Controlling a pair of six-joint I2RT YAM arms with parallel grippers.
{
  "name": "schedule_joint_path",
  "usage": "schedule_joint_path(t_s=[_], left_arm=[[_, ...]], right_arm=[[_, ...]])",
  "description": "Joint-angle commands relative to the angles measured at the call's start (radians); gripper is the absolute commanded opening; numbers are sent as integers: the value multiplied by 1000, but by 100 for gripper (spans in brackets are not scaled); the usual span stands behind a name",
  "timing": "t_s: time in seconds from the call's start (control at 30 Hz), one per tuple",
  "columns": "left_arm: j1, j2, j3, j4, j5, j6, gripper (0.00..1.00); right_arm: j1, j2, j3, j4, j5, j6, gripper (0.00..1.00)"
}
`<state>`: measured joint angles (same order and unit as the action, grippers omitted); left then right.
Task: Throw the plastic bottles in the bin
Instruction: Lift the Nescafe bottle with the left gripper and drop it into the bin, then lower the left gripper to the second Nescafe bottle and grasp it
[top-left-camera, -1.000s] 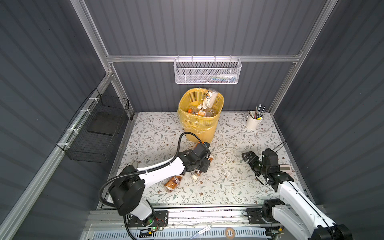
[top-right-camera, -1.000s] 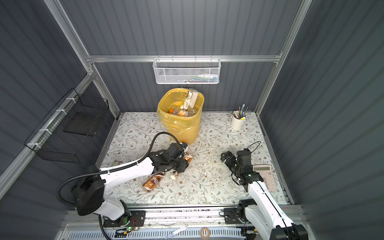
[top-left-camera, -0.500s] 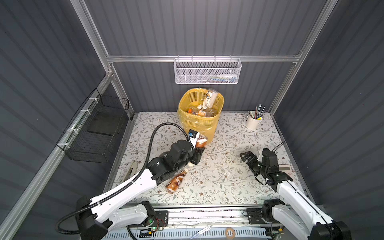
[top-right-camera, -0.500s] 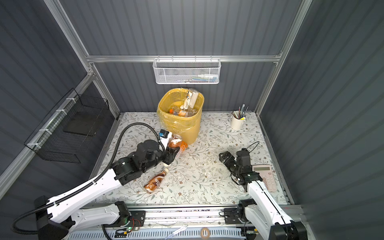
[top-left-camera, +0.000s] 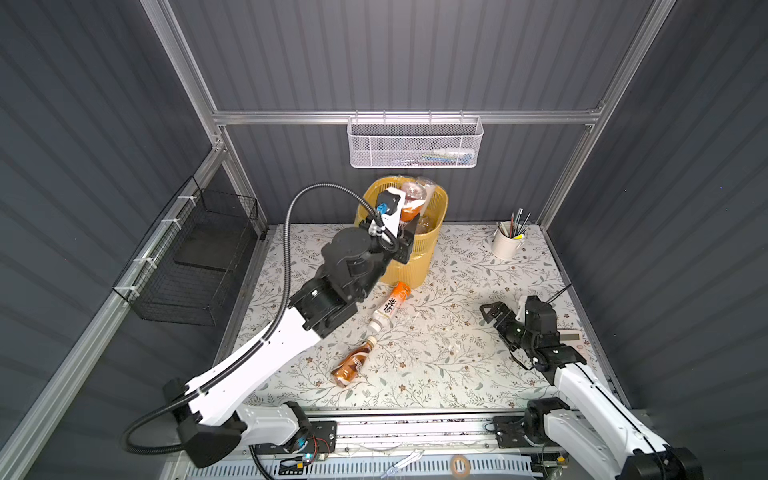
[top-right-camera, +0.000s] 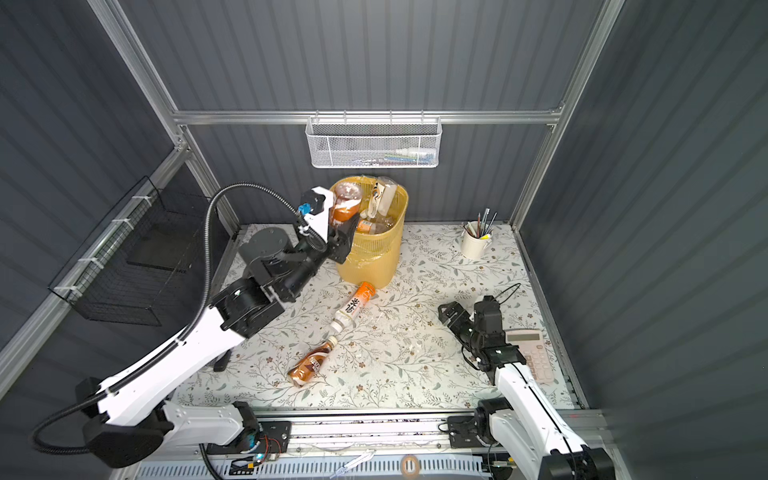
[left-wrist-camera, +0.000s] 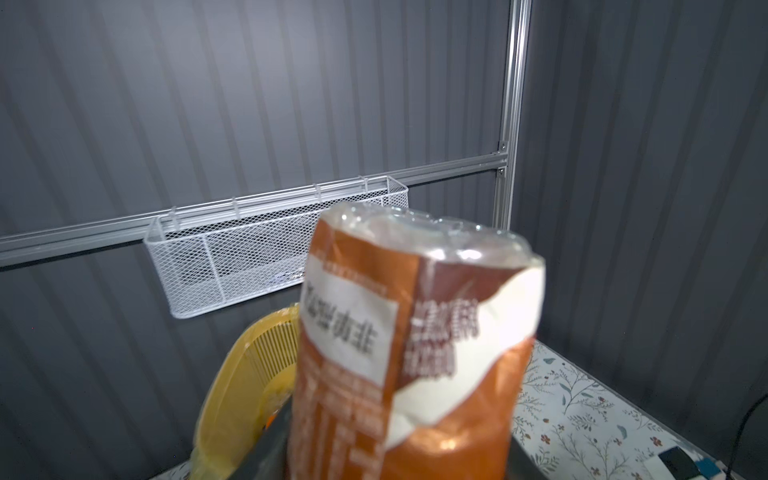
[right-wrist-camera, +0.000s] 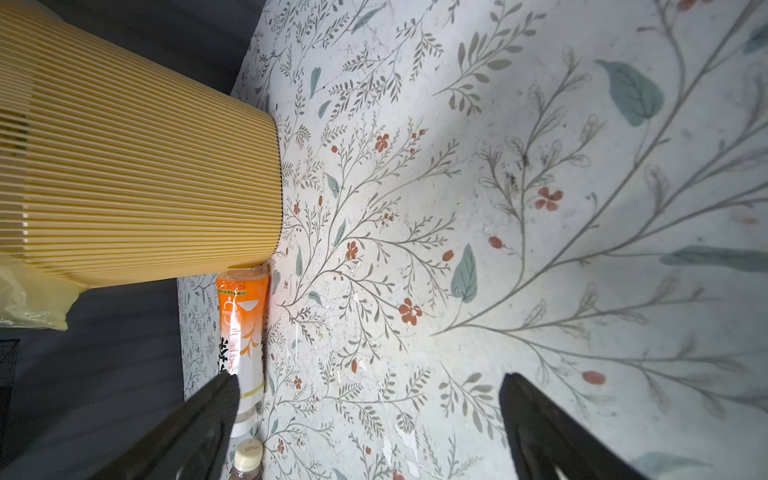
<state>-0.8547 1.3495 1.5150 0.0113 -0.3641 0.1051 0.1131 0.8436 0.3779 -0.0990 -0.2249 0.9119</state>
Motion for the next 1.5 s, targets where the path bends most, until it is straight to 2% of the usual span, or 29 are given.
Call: schedule_joint_path(t_s=[0.0,0.1,0.23,0.27,0.3,0.37,0.57,0.87,1.13,1.3,1.47], left_arm=[[126,125,96,61,138,-42,51],[155,271,228,-9,141,-17,59],[195,425,372,-162,101,-30,92],[202,442,395,-197,97,-37,98],[203,450,416,-236,74,-39,100],[203,419,406,-268,65,-38,100],[202,142,155,-146,36,-66,100],[201,-115,-85,-343,-4,-124,100],[201,-338,-437,-590,4,-328,100],[198,-399,-583,-746,74,-483,100],[149,-436,-721,-806,126,-613,100]], right_arm=[[-11,-37,14,-55,4,-36,99],[-26,-74,41,-106,8,-65,99],[-43,-113,56,-140,4,-79,99],[-47,-122,58,-143,0,-78,99],[-49,-127,58,-148,-4,-77,99],[-51,-136,64,-163,-7,-83,99],[-52,-132,82,-177,5,-89,99],[-52,-72,85,-125,-82,-26,99],[-50,-113,64,-135,-80,4,99],[-43,-107,41,-114,-85,42,99],[-26,-100,30,-107,-73,59,99]])
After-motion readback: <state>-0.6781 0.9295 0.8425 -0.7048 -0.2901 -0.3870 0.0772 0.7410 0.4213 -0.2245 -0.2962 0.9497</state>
